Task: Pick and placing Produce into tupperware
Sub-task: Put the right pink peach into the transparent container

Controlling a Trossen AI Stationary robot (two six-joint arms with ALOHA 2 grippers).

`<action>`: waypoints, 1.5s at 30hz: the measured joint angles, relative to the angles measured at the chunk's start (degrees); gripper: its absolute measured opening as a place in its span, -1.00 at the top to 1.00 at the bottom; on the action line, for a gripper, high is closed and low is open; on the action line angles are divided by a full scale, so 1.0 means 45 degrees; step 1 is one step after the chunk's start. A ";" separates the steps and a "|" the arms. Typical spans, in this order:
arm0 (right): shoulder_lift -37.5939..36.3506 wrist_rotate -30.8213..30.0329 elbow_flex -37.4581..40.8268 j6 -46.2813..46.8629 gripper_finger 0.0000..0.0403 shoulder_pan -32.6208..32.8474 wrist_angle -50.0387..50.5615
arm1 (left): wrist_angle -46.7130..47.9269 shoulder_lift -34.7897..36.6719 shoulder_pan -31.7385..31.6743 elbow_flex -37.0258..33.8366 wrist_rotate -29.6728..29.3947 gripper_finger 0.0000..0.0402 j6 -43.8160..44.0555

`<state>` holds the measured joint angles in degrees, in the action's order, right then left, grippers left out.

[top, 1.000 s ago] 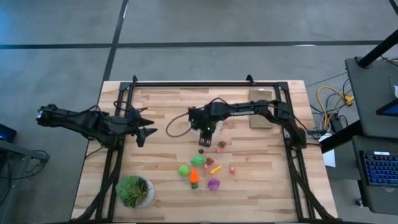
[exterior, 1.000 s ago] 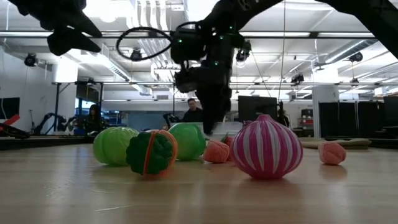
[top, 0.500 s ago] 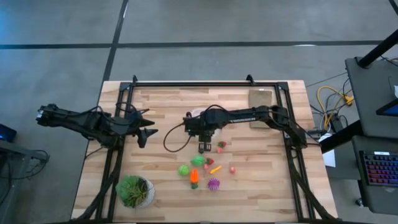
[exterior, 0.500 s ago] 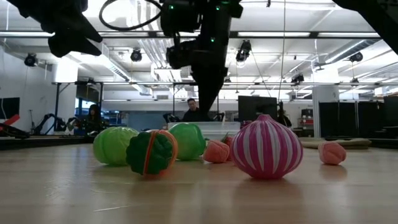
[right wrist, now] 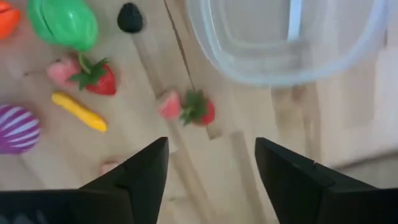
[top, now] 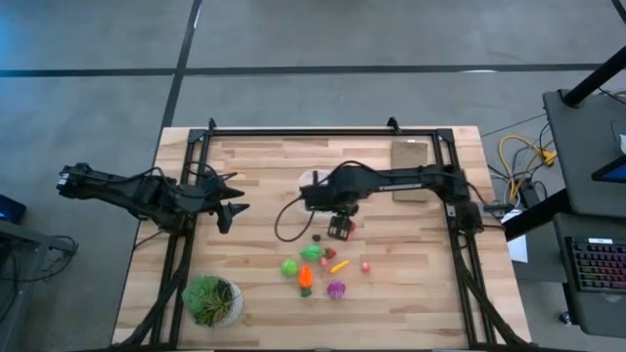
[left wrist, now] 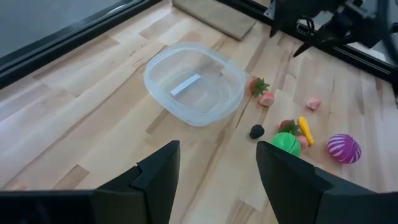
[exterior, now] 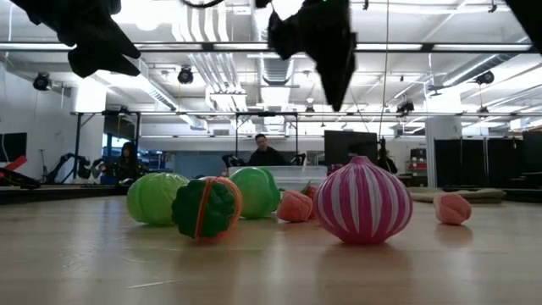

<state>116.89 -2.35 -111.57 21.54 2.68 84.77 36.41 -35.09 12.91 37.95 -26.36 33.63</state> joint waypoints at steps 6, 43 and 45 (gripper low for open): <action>-0.2910 0.0311 0.4172 0.3235 -0.16 0.0758 -0.1942 | 0.0010 -0.0005 -0.0002 -0.0018 0.0213 0.01 -0.0019; -0.3208 -0.2488 1.0418 0.6140 -0.16 0.6244 -0.9288 | -0.0031 -0.2013 -0.0010 -0.0114 0.0465 0.01 -0.0204; -0.2889 -0.2486 1.0357 0.6119 -0.16 0.6236 -0.9286 | 0.0018 -0.2137 -0.0010 -0.0141 0.0473 0.01 -0.0204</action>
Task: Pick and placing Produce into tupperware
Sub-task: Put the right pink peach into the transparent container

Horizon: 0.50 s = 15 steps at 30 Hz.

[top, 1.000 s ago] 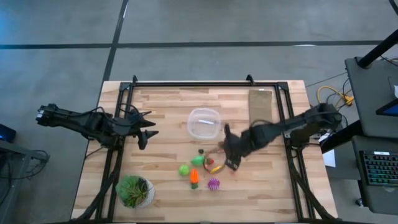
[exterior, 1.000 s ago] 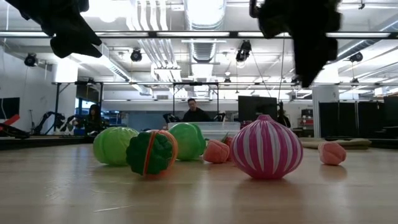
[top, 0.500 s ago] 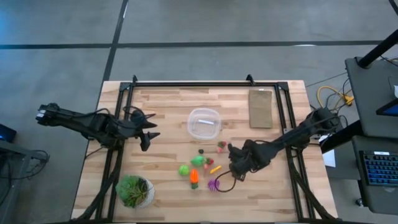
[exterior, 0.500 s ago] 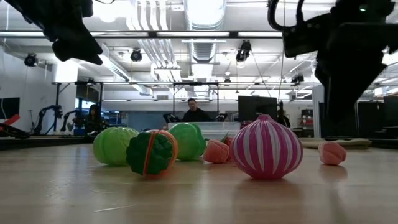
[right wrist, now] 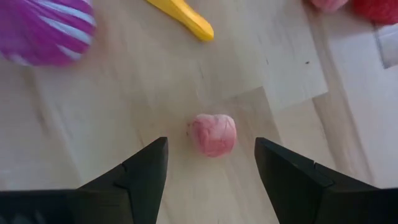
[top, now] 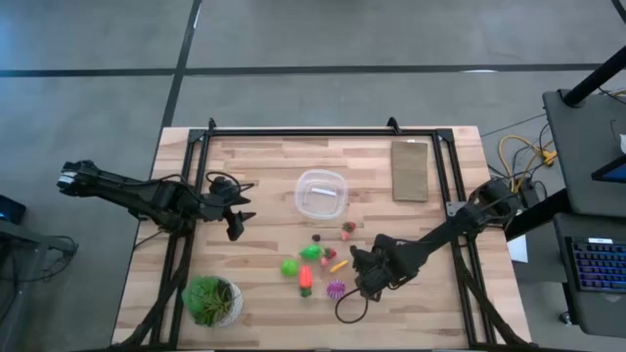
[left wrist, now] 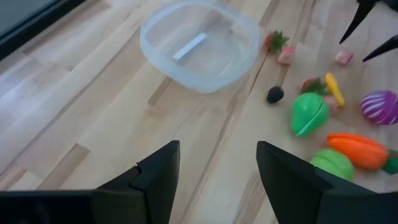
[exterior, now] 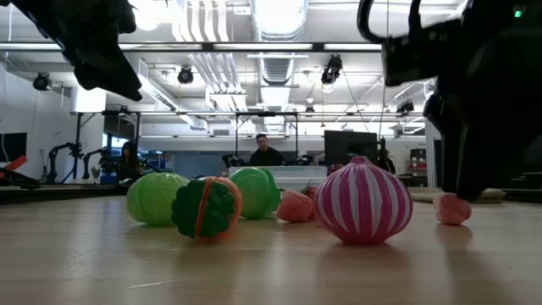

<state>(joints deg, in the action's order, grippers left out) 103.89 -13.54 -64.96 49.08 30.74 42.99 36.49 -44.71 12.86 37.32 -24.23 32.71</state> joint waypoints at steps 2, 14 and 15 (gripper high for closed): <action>0.0271 0.0001 -0.0063 0.0044 -0.16 -0.0001 -0.0025 | -0.0015 -0.0133 0.0000 0.0010 0.0001 0.01 -0.0005; 0.0598 -0.0209 -0.0070 0.0087 -0.05 -0.0105 -0.0503 | -0.0001 -0.0452 0.0000 0.0008 0.0268 0.01 -0.0010; 0.0622 -0.0185 -0.0070 0.0091 -0.02 -0.0120 -0.0548 | -0.0002 -0.0445 0.0000 -0.0024 0.0266 0.01 -0.0010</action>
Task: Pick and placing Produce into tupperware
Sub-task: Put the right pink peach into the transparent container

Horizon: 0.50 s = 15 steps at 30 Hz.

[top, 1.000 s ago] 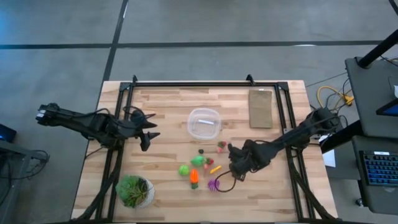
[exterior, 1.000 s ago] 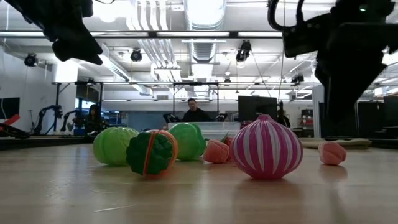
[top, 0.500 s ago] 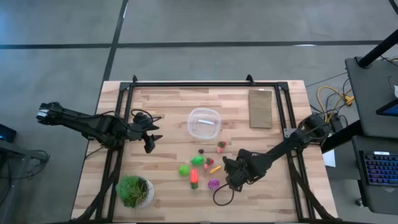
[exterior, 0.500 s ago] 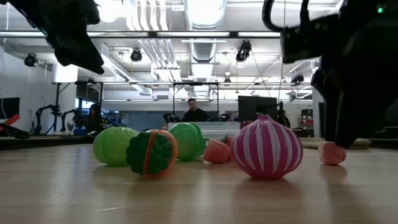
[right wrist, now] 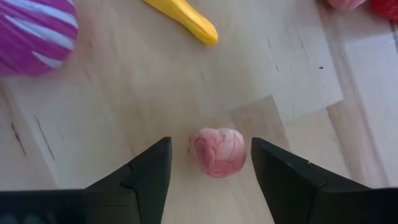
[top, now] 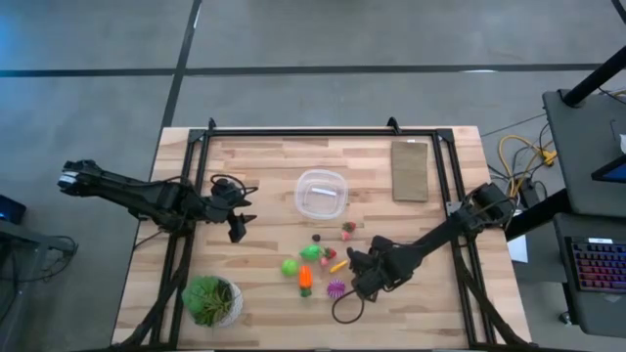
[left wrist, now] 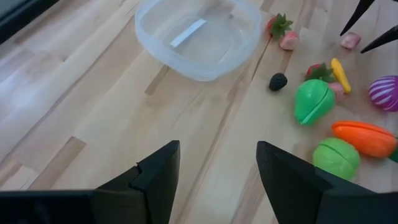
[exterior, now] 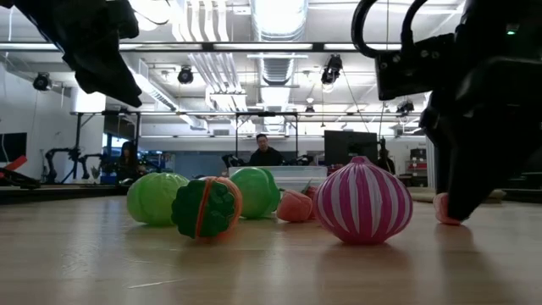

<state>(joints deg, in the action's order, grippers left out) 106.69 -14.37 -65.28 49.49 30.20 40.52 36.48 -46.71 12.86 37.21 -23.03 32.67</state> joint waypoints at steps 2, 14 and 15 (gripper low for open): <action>0.0006 0.0106 0.0027 0.0006 0.06 -0.0004 -0.0165 | 0.0002 0.0008 0.0000 -0.0015 -0.0003 0.01 0.0000; -0.0003 0.0185 -0.0112 -0.0087 0.51 -0.0109 -0.0091 | 0.0002 -0.0077 0.0000 -0.0024 0.0007 0.01 -0.0037; -0.0010 0.0185 -0.0199 -0.0098 0.53 -0.0137 -0.0073 | 0.0001 -0.0068 0.0000 -0.0024 0.0007 0.01 -0.0057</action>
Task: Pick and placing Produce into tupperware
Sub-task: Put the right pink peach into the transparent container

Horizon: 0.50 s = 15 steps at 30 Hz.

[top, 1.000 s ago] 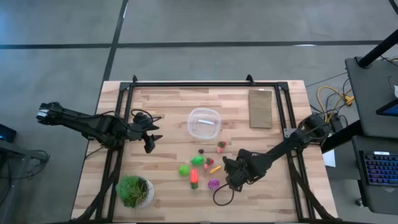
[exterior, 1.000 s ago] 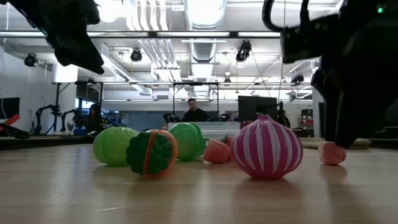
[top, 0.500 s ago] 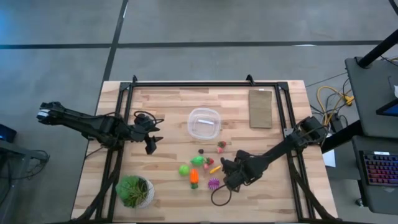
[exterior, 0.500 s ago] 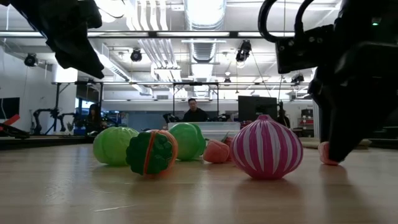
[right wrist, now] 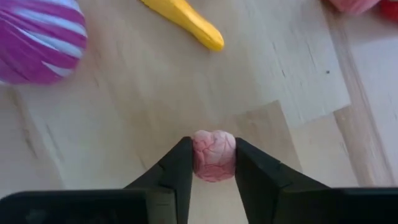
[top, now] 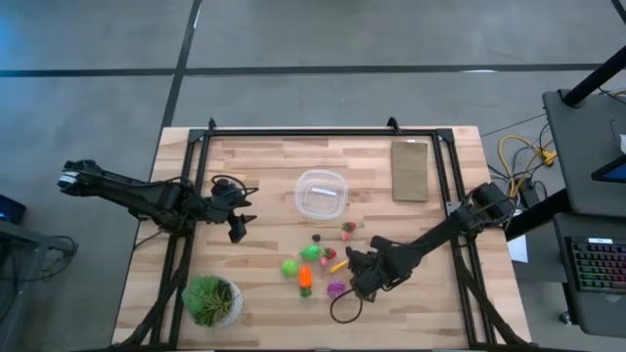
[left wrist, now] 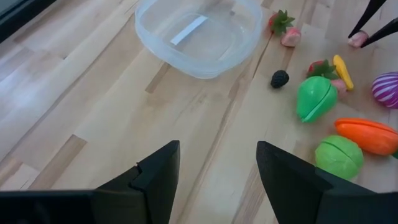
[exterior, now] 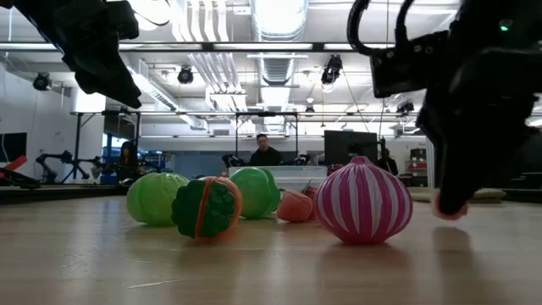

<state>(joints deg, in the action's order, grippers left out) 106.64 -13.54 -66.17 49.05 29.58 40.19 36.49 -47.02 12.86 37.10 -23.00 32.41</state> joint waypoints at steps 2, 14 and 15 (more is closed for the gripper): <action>-0.0013 0.0000 -0.0170 -0.0003 0.55 -0.0117 0.0078 | 0.0001 -0.0031 0.0000 0.0000 0.0000 0.01 -0.0035; -0.1845 -0.1419 -0.2095 -0.0470 0.55 -0.2961 0.1945 | -0.0009 -0.0002 0.0000 -0.0005 0.0015 0.01 -0.0079; -0.1942 -0.0943 -0.2213 -0.0618 0.55 -0.3534 0.1960 | -0.0009 0.0004 0.0000 -0.0005 0.0015 0.01 -0.0079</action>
<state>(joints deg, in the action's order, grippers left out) 97.90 -17.78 -76.13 46.27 13.68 49.01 36.45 -47.00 12.86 37.08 -22.94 32.05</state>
